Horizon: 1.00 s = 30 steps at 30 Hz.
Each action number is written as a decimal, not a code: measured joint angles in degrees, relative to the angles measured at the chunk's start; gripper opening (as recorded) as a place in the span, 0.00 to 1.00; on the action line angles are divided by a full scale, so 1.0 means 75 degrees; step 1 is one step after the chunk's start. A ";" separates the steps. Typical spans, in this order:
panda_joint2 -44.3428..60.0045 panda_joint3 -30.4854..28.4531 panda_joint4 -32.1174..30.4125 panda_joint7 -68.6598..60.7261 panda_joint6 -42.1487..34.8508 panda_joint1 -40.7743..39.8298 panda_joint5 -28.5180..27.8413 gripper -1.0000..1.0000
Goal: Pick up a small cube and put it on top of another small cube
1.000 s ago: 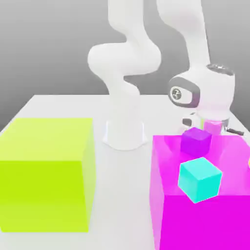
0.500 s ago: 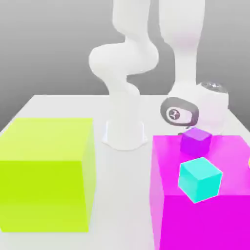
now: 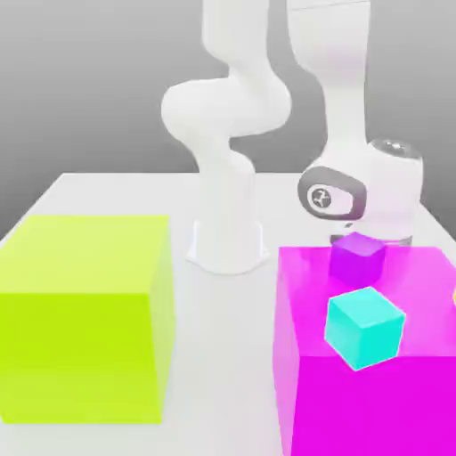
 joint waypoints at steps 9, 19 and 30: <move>-0.0911 0.1069 -0.0233 -0.1581 -0.0605 -0.0496 0.2159 0.00; -0.1681 0.1150 -0.0253 -0.2878 -0.1051 -0.0055 0.3005 0.00; -0.2177 0.1049 0.2148 -0.5754 -0.2734 0.0338 0.2153 0.00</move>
